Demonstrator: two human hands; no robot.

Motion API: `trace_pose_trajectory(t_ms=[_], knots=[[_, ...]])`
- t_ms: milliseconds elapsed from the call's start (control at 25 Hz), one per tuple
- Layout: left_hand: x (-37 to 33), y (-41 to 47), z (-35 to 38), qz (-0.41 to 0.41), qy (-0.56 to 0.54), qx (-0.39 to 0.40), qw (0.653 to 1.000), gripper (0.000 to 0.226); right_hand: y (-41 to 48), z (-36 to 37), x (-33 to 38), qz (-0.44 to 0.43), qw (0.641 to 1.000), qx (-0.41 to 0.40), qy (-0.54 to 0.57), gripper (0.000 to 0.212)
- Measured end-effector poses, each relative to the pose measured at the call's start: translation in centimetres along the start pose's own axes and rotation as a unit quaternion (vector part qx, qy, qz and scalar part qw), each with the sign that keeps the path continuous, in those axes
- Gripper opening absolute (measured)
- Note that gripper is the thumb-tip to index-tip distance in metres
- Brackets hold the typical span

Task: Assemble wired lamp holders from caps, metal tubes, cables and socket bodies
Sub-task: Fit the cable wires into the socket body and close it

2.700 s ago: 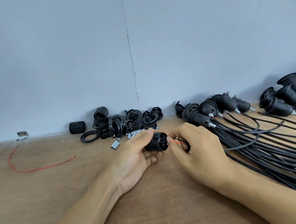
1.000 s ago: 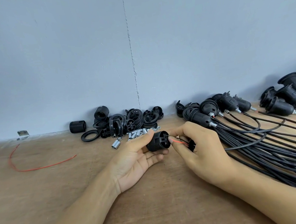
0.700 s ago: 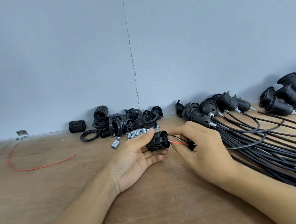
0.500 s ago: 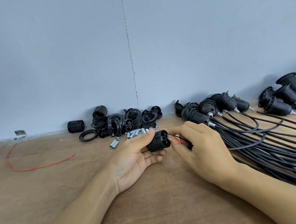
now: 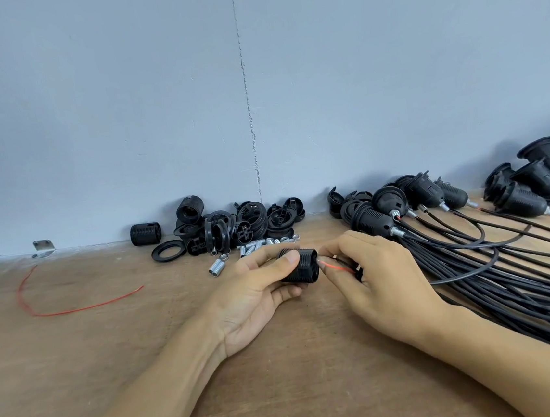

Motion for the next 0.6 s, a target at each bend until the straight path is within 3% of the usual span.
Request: trace_pose_trajectory(t_ms=[240, 600], knots=[[0.04, -0.07, 0.32, 0.018, -0.002, -0.012, 1.000, 0.046, 0.07, 0.19, -0.25, 0.018, 0.999, 0.005, 0.027, 0.010], [0.09, -0.23, 0.40, 0.038, -0.004, 0.004, 0.999, 0.045, 0.49, 0.92, -0.41, 0.183, 0.964, 0.013, 0.190, 0.023]])
Point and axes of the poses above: each hand's wrist, its own y-axis towards the middle knuckle, its own z-axis out of the palm, x = y × z, the point moved 2 cm from there along y, towards the middle knuckle, and after that the axes turned 1 degree about -y, right-handed, at the moved point
